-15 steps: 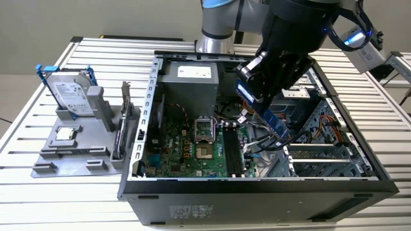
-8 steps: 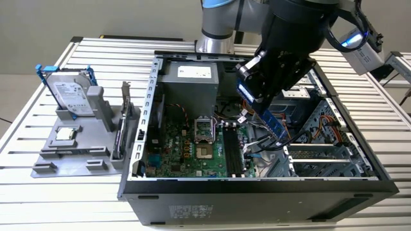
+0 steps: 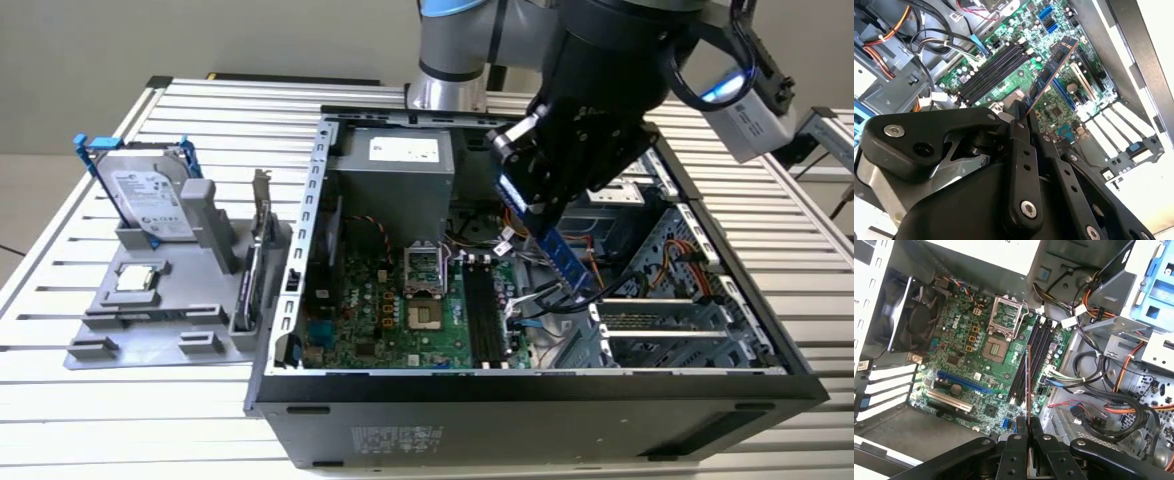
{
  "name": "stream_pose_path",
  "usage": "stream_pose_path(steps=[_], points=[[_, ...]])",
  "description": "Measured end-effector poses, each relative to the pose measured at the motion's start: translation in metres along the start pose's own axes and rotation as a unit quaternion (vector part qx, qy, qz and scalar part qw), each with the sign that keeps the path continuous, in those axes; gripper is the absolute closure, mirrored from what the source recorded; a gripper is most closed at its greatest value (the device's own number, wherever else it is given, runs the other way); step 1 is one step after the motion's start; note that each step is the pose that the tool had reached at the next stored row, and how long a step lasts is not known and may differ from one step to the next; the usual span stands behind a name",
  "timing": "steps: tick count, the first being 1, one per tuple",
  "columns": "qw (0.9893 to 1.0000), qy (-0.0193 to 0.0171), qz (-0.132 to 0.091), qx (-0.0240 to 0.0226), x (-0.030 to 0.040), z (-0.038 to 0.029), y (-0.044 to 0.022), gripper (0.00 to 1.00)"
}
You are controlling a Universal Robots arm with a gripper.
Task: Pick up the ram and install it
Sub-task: 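Insert the ram into the slot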
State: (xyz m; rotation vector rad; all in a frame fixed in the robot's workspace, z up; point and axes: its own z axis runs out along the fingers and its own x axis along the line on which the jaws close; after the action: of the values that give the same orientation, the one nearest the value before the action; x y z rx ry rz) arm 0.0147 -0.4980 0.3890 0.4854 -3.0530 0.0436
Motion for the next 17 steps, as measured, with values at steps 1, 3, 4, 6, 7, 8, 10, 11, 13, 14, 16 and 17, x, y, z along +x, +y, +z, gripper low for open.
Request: stream_pose_path(steps=[1,3,4,6,7,8,10,11,13,14,16,17], points=[[1.0,0.0002,0.005,-0.0001,0.0,0.0001,0.0,1.0],[0.9999,0.0004,0.013,-0.0003,0.0,0.0004,0.0,1.0],[0.9999,0.0005,0.017,-0.0004,0.0,0.0005,0.0,1.0],[0.9997,0.0008,0.026,-0.0006,-0.0001,0.0008,0.0,1.0],[0.9995,0.0009,0.03,-0.0007,-0.0001,0.001,0.0,1.0],[0.9994,0.0011,0.034,-0.0008,-0.0001,0.0011,0.0,1.0],[0.9991,0.0013,0.043,-0.0009,-0.0001,0.0013,0.0,1.0],[0.9989,0.0014,0.047,-0.001,-0.0001,0.0015,0.0,1.0],[0.9985,0.0017,0.055,-0.0012,-0.0001,0.0017,0.0,1.0],[0.9982,0.0018,0.059,-0.0012,-0.0001,0.0019,0.0,1.0],[0.9977,0.0021,0.067,-0.0014,-0.0001,0.0021,0.0,1.0],[0.9974,0.0022,0.071,-0.0015,-0.0001,0.0022,0.0,1.0]])
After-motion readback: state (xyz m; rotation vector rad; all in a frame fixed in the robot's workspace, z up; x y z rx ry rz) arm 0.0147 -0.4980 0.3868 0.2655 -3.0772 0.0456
